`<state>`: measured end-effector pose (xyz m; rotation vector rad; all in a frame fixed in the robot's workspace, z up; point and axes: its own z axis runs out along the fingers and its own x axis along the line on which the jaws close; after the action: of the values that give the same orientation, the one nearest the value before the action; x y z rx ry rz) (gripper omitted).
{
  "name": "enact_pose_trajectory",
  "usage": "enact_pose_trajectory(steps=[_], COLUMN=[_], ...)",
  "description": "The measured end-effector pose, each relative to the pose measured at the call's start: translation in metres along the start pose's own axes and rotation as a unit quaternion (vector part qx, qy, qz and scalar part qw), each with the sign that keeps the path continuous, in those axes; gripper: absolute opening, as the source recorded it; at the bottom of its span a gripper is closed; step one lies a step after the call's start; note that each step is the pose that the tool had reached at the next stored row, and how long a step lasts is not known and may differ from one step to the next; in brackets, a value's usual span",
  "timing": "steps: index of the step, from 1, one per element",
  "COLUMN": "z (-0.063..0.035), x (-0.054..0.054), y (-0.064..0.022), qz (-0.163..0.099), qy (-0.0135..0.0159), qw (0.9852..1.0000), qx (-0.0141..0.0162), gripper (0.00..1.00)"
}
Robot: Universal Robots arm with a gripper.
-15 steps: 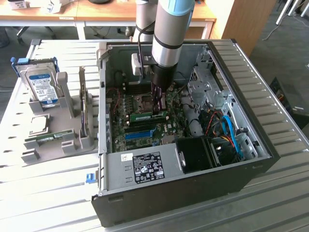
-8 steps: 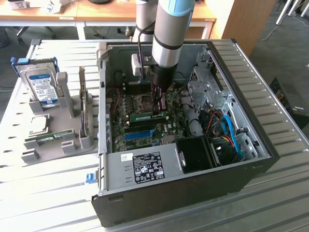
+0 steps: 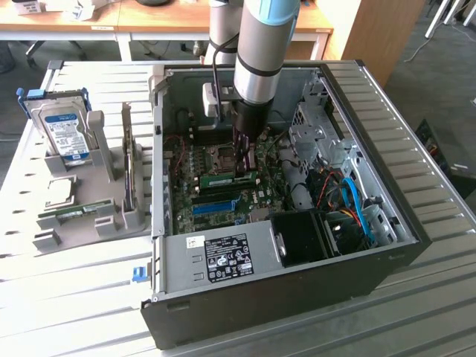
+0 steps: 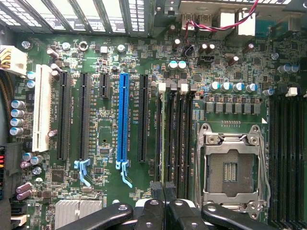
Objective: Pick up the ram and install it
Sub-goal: 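Insert the ram into the slot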
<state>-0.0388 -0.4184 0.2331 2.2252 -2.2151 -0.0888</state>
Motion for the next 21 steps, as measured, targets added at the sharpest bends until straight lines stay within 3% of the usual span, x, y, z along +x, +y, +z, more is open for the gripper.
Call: enact_pose_trajectory(steps=[21], z=[-0.0018], x=[0.0020], y=[0.0001], qz=[0.002], qy=[-0.0001], qw=[1.0000], qx=[0.0001], gripper=[0.11])
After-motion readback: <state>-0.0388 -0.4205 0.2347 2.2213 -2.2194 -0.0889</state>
